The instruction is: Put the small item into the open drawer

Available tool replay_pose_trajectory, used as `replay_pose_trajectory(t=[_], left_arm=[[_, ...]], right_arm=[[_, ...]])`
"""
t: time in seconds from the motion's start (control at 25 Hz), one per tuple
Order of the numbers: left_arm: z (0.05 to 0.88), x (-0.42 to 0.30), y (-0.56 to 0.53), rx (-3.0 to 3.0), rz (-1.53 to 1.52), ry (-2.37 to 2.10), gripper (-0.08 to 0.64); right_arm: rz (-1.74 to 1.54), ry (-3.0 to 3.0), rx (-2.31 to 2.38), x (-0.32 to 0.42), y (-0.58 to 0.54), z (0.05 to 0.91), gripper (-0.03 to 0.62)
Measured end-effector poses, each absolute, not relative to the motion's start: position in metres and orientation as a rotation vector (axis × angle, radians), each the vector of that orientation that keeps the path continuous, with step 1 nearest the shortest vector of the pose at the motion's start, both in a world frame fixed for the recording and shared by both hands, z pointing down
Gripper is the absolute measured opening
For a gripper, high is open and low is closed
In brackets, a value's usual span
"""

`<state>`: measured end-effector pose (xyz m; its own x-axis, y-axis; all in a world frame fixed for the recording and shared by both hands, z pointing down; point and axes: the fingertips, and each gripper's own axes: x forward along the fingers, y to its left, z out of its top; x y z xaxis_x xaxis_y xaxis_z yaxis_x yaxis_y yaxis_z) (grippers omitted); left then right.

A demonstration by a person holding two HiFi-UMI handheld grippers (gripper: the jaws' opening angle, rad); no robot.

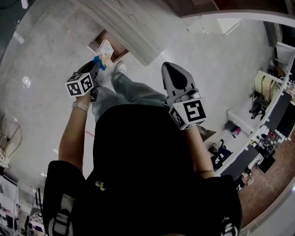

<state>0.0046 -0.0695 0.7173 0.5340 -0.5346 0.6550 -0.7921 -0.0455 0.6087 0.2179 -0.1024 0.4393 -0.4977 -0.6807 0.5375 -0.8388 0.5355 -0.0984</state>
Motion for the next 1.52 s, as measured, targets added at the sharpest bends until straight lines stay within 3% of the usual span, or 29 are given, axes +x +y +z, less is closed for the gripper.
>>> replay_pose_trajectory(t=[0.88,1.52], left_arm=[[0.767,0.023,-0.089,1.575,0.197,-1.051,0.091],[0.745,0.014,-0.104,1.712,0.266,-1.106,0.098]], right_arm=[[0.510,-2.272,1.281,0.235,-0.092,0.448,0.012],[0.490,-2.296,1.272,0.223,-0.093,0.441,0.012]])
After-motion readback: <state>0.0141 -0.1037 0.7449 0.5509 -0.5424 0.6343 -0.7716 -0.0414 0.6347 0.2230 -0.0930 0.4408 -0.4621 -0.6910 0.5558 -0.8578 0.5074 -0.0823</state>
